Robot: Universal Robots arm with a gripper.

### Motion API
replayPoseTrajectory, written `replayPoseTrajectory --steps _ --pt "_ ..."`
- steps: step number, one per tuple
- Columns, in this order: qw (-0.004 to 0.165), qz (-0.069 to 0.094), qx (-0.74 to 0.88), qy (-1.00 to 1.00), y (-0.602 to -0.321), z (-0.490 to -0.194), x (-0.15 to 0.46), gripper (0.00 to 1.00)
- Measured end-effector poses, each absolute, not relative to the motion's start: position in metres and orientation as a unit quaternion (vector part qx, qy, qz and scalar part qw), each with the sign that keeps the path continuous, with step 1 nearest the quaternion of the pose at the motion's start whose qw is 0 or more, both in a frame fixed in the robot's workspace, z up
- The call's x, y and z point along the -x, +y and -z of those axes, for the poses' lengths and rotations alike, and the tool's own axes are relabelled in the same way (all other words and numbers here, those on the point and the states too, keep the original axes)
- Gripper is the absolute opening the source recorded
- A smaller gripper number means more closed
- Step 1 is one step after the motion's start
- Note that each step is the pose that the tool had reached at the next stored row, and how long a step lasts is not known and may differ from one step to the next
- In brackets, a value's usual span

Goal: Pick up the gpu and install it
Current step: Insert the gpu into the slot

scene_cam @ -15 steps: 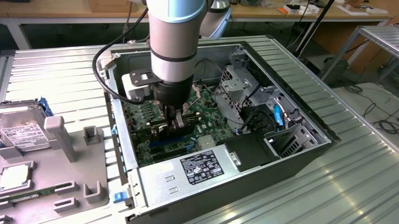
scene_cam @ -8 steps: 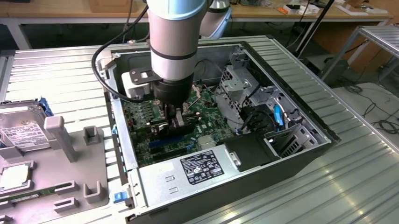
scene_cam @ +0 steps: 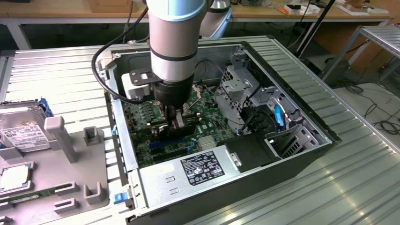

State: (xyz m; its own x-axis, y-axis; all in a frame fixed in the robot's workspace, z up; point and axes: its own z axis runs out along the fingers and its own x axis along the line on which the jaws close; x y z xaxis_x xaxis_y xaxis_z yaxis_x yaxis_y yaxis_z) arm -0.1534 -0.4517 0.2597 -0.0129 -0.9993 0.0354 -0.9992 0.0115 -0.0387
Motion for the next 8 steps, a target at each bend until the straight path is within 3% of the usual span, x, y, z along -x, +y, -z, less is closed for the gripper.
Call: replayPoseTrajectory --steps 8 --pt "0.001 0.026 0.702 0.711 -0.4517 -0.2561 0.1541 0.27"
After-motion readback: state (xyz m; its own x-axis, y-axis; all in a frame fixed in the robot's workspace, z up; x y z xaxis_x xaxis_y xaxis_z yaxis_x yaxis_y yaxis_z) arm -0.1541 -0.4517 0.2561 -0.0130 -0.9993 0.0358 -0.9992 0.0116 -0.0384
